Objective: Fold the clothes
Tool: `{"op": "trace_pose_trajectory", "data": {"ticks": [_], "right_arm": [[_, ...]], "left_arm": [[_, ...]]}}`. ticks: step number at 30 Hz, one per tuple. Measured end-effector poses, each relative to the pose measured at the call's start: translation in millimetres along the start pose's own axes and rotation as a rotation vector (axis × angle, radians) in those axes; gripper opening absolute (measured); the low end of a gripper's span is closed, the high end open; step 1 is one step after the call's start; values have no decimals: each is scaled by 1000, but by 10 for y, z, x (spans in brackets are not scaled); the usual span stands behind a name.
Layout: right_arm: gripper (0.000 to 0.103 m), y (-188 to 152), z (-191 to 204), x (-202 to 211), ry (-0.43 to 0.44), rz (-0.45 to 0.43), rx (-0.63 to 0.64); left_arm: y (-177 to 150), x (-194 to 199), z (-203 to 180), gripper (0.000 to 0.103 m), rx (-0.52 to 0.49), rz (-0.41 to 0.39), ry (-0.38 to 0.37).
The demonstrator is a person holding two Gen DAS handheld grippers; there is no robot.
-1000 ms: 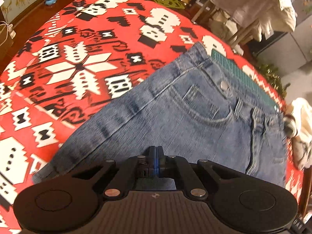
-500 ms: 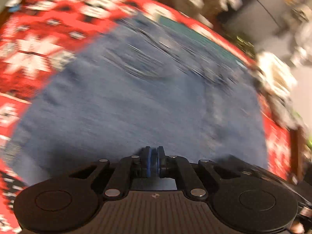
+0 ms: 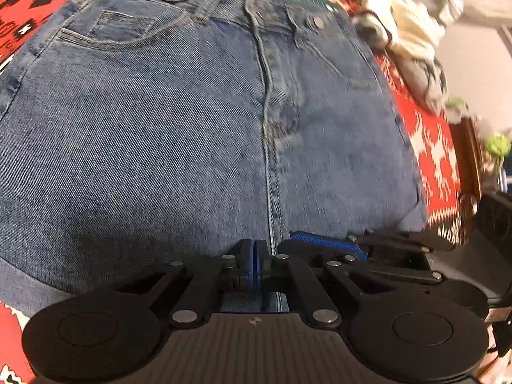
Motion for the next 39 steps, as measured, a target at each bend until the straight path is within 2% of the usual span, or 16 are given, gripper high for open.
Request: {"op": "trace_pose_trajectory", "data": {"ticks": [1,5,12,15,19,23,25,27,30,34,39], "right_arm": [[6,-32,19,-16,11,18,0],[6,-99,95,-22,-4,47,42],[9,-156,182,16,-15,76,91],[11,-112,255,90,-4,46,125],[14,39,275,310,-21,-60,157],[18,218,127,543,-99,-197,134],[18,313,12,672,-159,-281,129],[18,433,-93,713,-215,-368,133],[18,562,-199,665,-283,-436,145],[18,543,-205,453,-351,-392,240],[19,442,-85,160,-516,-314,466]], "left_arm": [[-53,-14,-32,2,-15,16,-12],[-184,4,-98,2,-82,12,20],[-262,13,-55,2,-92,45,0],[-221,74,-21,2,-81,35,-6],[-105,247,17,6,-65,-40,6],[32,372,107,8,-7,-124,4],[110,381,171,16,54,-172,19],[183,385,261,28,128,-207,37],[281,400,400,31,216,-248,67],[348,411,504,39,252,-301,107],[378,296,456,44,239,-275,126]]}}
Point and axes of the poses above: each gripper's, at about its wrist camera, not at the fingertips, and x roughly against the way its jaws point, z to its left, y to its top, the point moved 6 cm from there along -x, roughly the way its jaws point, and after that the axes turned 14 degrees about y, right-handed, at the moved point
